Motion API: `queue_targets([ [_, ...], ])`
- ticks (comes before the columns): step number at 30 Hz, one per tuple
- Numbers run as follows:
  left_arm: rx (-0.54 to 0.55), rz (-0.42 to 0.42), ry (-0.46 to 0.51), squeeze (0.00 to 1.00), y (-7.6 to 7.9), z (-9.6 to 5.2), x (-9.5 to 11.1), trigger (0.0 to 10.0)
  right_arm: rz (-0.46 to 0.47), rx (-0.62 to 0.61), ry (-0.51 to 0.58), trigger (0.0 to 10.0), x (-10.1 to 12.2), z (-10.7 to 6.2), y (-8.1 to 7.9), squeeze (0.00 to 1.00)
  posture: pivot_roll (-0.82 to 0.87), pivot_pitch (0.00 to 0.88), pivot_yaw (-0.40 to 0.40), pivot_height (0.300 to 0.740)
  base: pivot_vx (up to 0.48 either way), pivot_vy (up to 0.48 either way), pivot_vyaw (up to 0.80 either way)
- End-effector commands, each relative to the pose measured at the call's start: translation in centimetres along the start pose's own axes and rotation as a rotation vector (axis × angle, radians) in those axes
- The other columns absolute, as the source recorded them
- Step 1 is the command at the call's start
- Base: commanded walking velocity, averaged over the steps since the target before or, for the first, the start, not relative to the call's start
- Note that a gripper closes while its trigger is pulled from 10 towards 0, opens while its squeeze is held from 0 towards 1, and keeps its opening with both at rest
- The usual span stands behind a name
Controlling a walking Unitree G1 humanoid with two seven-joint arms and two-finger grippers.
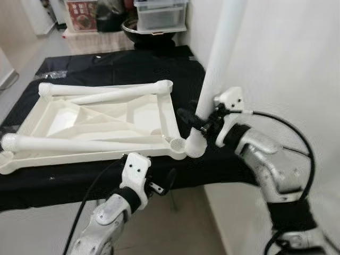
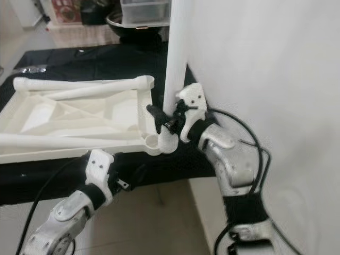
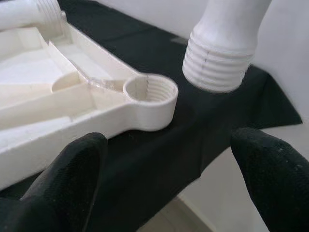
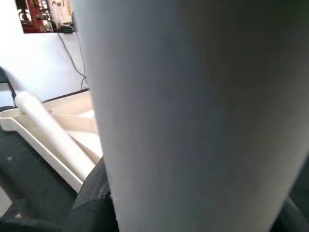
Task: Building children table
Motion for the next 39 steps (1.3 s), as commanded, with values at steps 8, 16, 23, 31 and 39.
queue_targets([
  [8, 0.012, 0.027, -0.016, 0.0, -0.1, -0.4, -0.3, 10.0, 0.0, 0.014, -0.002, 10.0, -0.1, 0.0, -0.5, 0.0, -0.06, 0.101, -0.044, 0.74, 0.0, 0.231, 0.0],
  [16, -0.024, 0.092, -0.017, 0.0, 0.3, -0.8, -0.3, 10.0, -0.006, -0.004, -0.001, 10.0, 0.0, 0.1, -0.2, 0.0, -0.06, 0.107, -0.033, 0.74, 0.0, 0.0, 0.0],
  [23, -0.134, 0.213, -0.004, 0.0, 1.9, -1.2, -0.3, 10.0, -0.014, -0.121, -0.007, 10.0, -0.1, 1.2, 2.5, 0.0, -0.05, 0.109, -0.027, 0.74, 0.0, 0.0, 0.0],
  [31, -0.188, 0.251, -0.005, 0.0, 2.9, -2.2, -0.3, 10.0, -0.015, -0.08, -0.023, 10.0, 0.6, 3.1, 3.8, 0.0, -0.03, 0.142, -0.018, 0.74, 0.0, 0.0, 0.0],
  [39, -0.109, 0.27, 0.017, 0.0, 1.8, -3.1, 0.6, 10.0, -0.018, 0.009, -0.023, 10.0, 2.4, 4.2, 4.8, 0.0, 0.01, 0.22, -0.015, 0.74, 0.0, 0.0, 0.0],
])
Point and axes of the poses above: a point about 5 cm out from each wrist's last joint towards the gripper, its own z axis pointing out of the wrist towards the gripper, its own x axis along the axis of the wrist's last joint, y = z × x, the point moved 6 cm from there along z, pointing out of the wrist towards the gripper, and after that the axes turned 10 degrees about z, right-handed, at the moved point
